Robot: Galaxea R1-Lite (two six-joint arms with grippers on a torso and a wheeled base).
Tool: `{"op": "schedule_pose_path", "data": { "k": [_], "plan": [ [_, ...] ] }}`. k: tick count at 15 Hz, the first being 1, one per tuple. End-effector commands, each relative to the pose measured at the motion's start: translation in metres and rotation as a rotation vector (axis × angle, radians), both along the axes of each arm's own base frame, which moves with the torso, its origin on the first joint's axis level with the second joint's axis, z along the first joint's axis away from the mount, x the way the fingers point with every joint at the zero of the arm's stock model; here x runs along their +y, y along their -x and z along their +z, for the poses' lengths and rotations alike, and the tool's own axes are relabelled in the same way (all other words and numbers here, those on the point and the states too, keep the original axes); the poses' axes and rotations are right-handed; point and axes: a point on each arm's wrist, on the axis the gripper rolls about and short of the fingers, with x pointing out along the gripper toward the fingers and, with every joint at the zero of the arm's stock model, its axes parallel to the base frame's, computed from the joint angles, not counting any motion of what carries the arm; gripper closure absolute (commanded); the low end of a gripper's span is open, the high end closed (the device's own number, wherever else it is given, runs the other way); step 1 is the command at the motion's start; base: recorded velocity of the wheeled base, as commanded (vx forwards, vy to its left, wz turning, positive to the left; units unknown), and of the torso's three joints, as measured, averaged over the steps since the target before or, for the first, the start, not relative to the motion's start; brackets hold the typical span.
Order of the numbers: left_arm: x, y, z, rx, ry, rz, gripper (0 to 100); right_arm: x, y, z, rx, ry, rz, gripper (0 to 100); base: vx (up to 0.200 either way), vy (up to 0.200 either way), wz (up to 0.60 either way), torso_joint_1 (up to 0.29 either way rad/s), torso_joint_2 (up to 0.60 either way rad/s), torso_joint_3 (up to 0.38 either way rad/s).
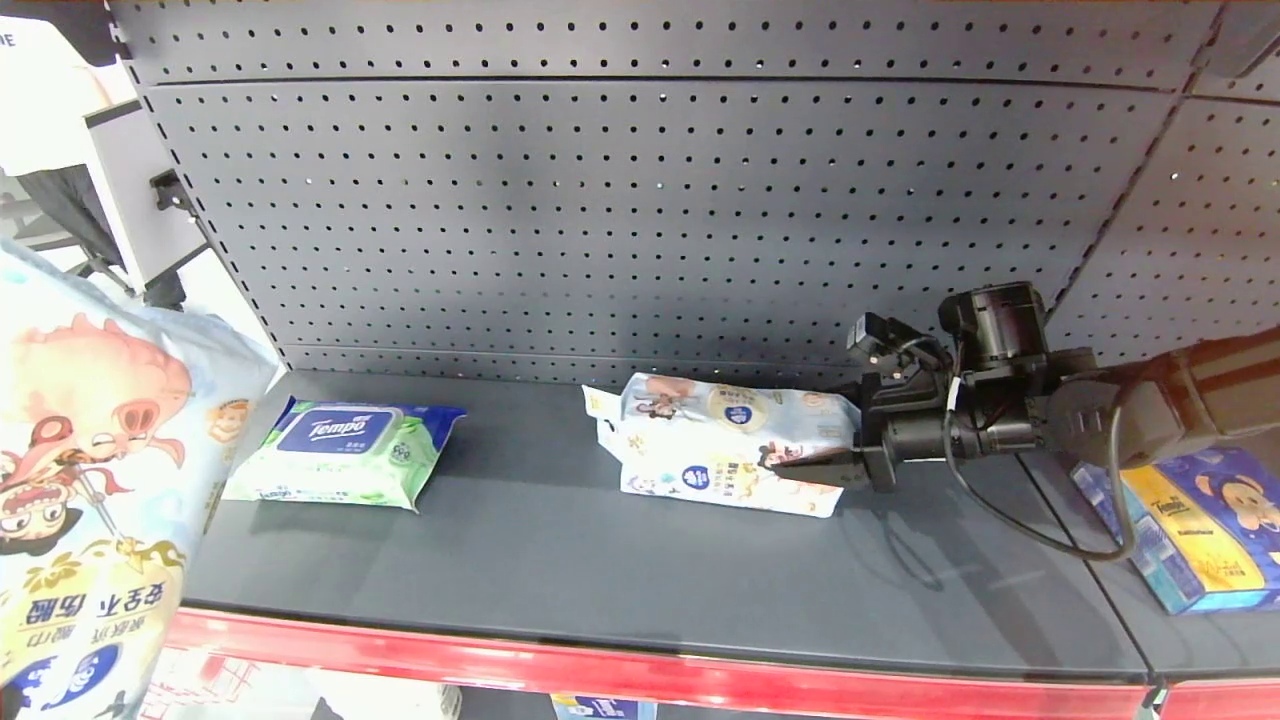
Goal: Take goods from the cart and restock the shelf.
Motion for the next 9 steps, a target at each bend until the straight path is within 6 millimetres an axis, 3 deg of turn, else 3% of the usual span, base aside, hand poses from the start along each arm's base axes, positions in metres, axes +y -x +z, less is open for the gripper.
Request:
{"op": "schedule_pose_path", "data": {
  "k": [1,9],
  "plan": [
    [0.0,0.0,0.0,-0.001,0.0,0.0,100,-0.001,0.004,-0.002,0.007,0.003,0.001,100,0.0,0.0,0.0,0.0,0.0,0.0],
    [0.0,0.001,0.0,-0.003,0.005,-0.007,100,-0.009,0.041,0.013,-0.013,-0.001,0.028,100,0.0,0.0,0.0,0.0,0.0,0.0]
  ]
}}
